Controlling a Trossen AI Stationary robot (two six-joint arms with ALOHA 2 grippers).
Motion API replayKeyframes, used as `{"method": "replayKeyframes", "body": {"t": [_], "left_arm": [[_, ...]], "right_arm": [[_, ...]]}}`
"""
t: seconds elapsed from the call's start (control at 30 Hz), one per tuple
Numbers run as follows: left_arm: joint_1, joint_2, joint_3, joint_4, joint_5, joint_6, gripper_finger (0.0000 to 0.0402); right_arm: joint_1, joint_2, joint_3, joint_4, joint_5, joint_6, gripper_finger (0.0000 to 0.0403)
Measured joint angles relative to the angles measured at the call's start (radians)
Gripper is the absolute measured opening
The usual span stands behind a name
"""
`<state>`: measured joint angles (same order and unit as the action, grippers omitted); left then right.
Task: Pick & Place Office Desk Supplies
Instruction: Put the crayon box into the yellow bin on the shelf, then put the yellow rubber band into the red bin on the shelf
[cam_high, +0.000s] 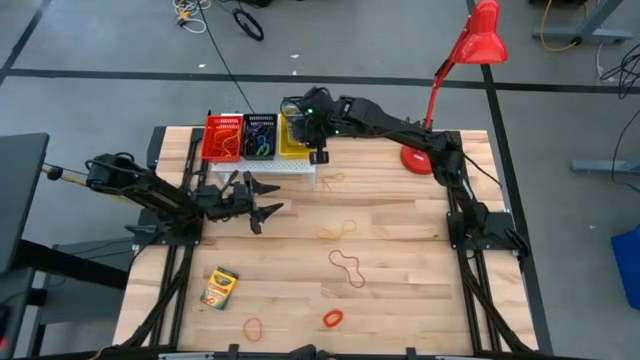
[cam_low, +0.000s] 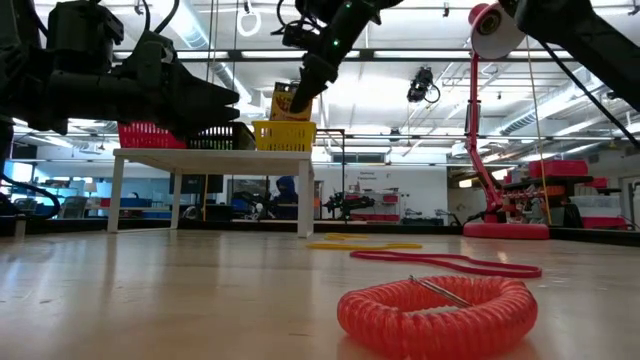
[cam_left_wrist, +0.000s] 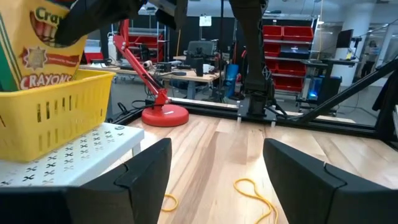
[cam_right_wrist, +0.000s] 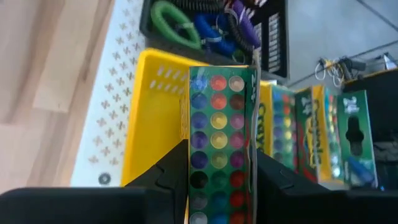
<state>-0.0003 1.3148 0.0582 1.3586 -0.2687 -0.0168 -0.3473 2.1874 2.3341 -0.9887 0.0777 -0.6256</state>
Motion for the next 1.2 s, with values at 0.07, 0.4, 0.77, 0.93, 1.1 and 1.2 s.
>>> {"method": "replayKeyframes", "body": {"t": [0.07, 0.4, 0.77, 0.93, 1.1, 1.2], "left_arm": [[0.000, 0.000, 0.000, -0.001, 0.000, -0.003, 0.0260], [0.000, 0.000, 0.000, -0.016, 0.010, -0.021, 0.0260], [0.000, 0.000, 0.000, -0.021, 0.011, -0.025, 0.0260], [0.000, 0.000, 0.000, -0.023, 0.011, -0.032, 0.0260], [0.000, 0.000, 0.000, -0.023, 0.011, -0.038, 0.0259], [0.000, 0.000, 0.000, -0.024, 0.011, -0.039, 0.0255]], "right_arm": [[0.000, 0.009, 0.000, 0.004, 0.021, -0.007, 0.0117], [0.003, 0.025, 0.000, 0.039, 0.069, -0.041, 0.0137], [0.017, 0.025, 0.000, 0.083, 0.152, -0.053, 0.0189], [0.033, 0.025, 0.000, 0.112, 0.208, -0.064, 0.0194], [0.074, 0.024, 0.000, 0.111, 0.284, -0.081, 0.0194], [0.111, 0.010, 0.000, 0.104, 0.359, -0.098, 0.0190]]}}
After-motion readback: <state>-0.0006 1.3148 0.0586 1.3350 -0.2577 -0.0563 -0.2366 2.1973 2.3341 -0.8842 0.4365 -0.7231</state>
